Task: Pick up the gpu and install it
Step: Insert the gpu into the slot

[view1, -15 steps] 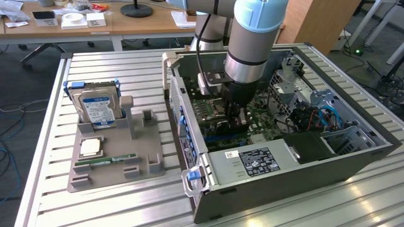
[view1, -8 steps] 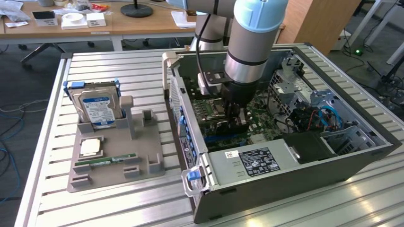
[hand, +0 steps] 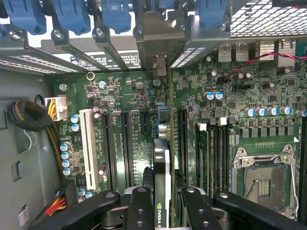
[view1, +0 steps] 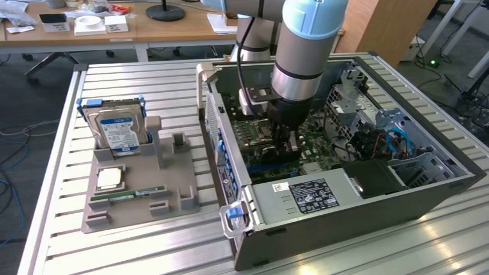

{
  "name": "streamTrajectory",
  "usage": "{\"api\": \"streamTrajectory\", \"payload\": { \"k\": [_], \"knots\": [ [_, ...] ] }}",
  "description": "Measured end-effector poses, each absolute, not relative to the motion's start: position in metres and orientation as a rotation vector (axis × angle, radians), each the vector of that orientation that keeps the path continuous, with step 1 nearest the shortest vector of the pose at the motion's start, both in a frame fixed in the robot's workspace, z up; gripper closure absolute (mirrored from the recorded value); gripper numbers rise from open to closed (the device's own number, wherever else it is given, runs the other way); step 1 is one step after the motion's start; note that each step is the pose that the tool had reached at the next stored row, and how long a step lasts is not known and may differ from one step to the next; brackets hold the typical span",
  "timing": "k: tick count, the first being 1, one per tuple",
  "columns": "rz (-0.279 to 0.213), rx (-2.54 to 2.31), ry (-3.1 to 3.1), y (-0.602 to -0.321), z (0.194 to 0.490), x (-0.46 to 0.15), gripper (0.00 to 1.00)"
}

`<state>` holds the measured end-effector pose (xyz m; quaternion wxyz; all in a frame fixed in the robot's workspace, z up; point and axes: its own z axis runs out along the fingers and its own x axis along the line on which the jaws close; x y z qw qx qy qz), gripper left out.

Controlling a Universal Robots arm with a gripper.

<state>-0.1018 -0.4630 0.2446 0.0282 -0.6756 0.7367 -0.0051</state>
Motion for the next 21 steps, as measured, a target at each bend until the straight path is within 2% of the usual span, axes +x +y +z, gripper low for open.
{"api": "streamTrajectory", "payload": {
  "k": [18,19,21],
  "knots": [
    [-0.014,-2.084,2.273,-0.4628,0.2435,-0.1018,0.73],
    [-0.015,-2.084,2.274,-0.4628,0.2436,-0.1019,0.72],
    [-0.015,-2.085,2.274,-0.4628,0.2438,-0.1018,0.60]
  ]
}}
